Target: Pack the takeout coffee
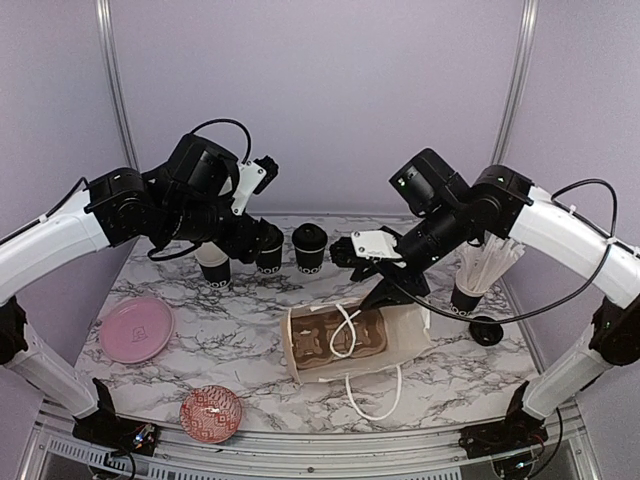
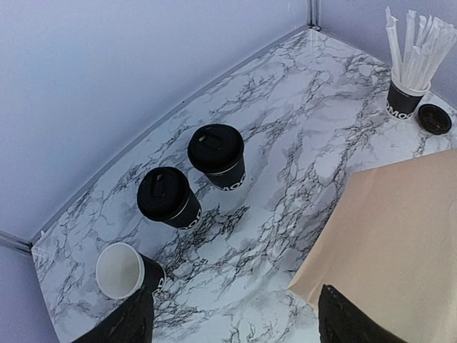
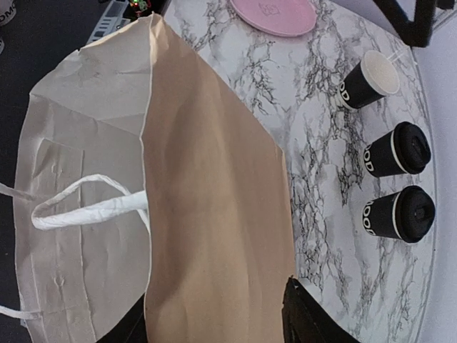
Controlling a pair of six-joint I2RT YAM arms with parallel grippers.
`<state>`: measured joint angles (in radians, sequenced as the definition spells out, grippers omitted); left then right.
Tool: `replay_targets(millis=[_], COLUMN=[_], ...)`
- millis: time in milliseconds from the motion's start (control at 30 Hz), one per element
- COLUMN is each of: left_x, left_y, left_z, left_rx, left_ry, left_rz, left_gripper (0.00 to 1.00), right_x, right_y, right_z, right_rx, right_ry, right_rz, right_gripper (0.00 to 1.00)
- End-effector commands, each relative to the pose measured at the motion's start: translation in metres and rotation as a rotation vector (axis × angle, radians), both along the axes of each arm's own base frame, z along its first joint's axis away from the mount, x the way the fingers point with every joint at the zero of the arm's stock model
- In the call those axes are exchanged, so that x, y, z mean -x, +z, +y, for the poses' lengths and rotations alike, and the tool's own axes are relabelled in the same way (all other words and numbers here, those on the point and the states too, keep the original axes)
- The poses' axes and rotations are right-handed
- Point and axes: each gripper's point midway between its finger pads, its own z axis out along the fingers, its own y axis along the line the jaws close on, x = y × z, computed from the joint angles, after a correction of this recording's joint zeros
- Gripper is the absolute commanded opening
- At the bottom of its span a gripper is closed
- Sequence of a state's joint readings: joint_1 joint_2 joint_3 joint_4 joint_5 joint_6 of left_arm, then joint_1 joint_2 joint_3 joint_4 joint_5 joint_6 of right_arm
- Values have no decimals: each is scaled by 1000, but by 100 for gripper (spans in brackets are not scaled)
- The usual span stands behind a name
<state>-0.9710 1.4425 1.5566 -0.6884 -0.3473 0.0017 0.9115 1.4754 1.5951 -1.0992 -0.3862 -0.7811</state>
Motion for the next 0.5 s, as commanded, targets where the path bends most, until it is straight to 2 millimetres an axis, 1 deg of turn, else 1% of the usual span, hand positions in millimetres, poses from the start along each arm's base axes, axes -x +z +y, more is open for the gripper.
replay_targets(millis=[0, 100, 167, 267, 367, 433, 467], left_x=[-22, -36, -46, -63, -87, -104, -113], left_y=[-15, -19, -22, -27, -31, -35, -44], left_z=[19, 25, 31, 35, 40, 44, 43], left_rx=[-45, -61, -78, -77, -45, -23, -22], left_ry=[117, 150, 182, 200, 205, 209, 205], left_rz=[47, 59, 59, 82, 131, 179, 214], left_gripper=[80, 81, 82, 82, 82, 82, 81], right_x=[-44, -65, -77, -93, -110, -121, -126], right_y=[8, 3, 4, 14, 17, 13, 10], right_z=[18, 25, 28, 29, 24, 18, 16], right_rx=[-37, -34, -41, -76, -97, -95, -94], right_ry=[-85, -114, -136, -166, -201, -219, -224], right_rz=[-74, -70, -67, -66, -68, -59, -50], right_gripper=[53, 53, 54, 56, 57, 57, 57])
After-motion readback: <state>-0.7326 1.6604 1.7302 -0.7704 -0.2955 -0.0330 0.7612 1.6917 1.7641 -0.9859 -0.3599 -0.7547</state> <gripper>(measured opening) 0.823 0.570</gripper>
